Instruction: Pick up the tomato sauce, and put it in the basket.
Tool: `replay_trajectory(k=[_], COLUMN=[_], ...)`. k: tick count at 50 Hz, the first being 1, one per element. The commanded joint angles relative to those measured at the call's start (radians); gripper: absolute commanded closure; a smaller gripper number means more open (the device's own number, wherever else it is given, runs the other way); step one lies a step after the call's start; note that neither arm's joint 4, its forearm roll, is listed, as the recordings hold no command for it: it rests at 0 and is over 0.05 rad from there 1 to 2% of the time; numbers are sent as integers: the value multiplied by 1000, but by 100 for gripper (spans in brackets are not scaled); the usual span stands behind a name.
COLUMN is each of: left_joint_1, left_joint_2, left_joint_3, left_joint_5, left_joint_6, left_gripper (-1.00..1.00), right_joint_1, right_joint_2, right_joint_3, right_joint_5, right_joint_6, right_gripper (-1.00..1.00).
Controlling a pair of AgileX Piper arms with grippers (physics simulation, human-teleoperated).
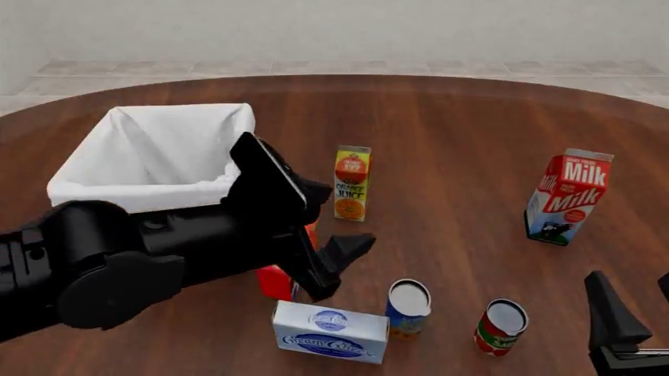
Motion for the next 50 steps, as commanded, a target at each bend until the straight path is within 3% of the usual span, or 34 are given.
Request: replay_trajectory(k=[1,50], left_joint_1=[-26,-164], left_joint_2=[105,360], left_joint_3=[-59,-239], left_joint_5=[-6,13], left_joint_6=[18,-8], left_gripper=[-100,-100], right_joint_1=[0,0], right_joint_2=[2,2], right_joint_3=[0,0], right_joint_5=[-2,-2], right_joint_6=[-2,-2], right_gripper=[-100,-100])
